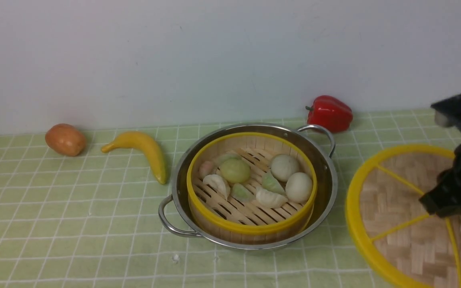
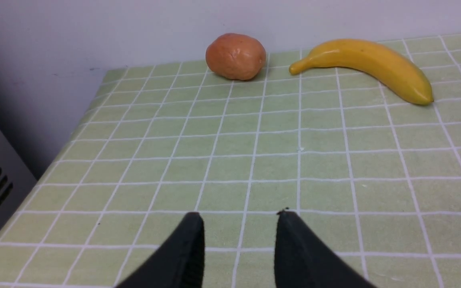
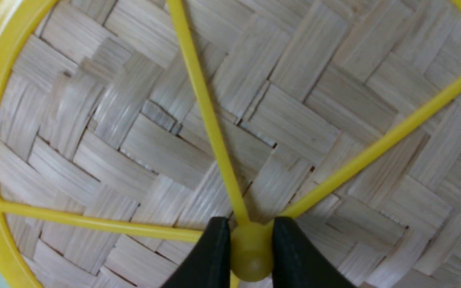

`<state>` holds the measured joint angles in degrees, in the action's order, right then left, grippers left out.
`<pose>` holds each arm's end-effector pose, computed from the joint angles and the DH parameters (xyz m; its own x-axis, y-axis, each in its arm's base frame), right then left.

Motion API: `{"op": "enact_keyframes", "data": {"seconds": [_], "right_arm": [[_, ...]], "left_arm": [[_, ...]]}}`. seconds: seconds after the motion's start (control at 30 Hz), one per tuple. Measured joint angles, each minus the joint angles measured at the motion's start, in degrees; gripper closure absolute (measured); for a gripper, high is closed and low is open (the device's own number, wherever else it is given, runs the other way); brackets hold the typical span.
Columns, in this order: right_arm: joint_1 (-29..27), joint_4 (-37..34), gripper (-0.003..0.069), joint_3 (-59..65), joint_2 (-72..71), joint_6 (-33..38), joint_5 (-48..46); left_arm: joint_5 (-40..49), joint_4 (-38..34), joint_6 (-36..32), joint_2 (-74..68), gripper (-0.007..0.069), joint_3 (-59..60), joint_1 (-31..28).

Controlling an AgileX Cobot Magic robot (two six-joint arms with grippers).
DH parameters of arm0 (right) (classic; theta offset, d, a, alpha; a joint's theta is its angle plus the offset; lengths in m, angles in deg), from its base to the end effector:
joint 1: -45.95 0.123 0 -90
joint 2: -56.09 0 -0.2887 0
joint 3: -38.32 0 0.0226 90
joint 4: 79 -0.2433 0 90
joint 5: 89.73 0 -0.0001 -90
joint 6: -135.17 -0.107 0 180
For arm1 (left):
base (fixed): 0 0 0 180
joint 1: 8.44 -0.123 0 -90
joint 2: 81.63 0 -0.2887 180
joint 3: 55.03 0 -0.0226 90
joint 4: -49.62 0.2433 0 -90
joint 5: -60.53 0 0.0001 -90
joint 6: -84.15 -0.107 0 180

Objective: Place the steamer in the pot on the green tablecloth, and put the lid on the steamer.
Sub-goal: 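Move the gripper down to the bamboo steamer lid and grasp its center knob, then place the bamboo steamer lid onto the steamer basket in the pot with the right gripper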

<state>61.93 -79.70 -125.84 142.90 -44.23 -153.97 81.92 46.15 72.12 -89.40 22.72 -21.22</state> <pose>0.2404 0.0701 0.2758 -0.9348 -0.2731 -0.2269 -0.2825 0.9592 0.0095 0.0562 0.0103 0.1724 -0.3104 0.0864 -0.9467 -0.1549 0.9780 0.1400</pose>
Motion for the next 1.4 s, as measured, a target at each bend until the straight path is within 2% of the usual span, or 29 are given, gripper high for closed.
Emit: {"op": "enact_keyframes", "data": {"seconds": [0.1,0.13,0.23,0.47,0.77,1.4], "right_arm": [[2.10,-5.80,0.0513,-5.68,0.33,5.25,2.41],[2.29,-5.80,0.0513,-5.68,0.34,5.25,2.41],[6.71,-12.61,0.0513,-11.55,4.32,11.32,6.76],[13.85,-14.02,0.0513,-20.25,16.19,18.57,12.17],[14.97,-13.13,0.0513,-27.84,27.06,19.63,13.46],[14.97,-14.43,0.0513,-28.27,29.21,20.72,17.52]], "left_arm": [[0.00,0.00,0.00,0.00,0.0382,0.00,0.00],[0.00,0.00,0.00,0.00,0.0382,0.00,0.00],[0.00,0.00,0.00,0.00,0.0382,0.00,0.00],[0.00,0.00,0.00,0.00,0.0382,0.00,0.00],[0.00,0.00,0.00,0.00,0.0382,0.00,0.00],[0.00,0.00,0.00,0.00,0.0382,0.00,0.00]]}}
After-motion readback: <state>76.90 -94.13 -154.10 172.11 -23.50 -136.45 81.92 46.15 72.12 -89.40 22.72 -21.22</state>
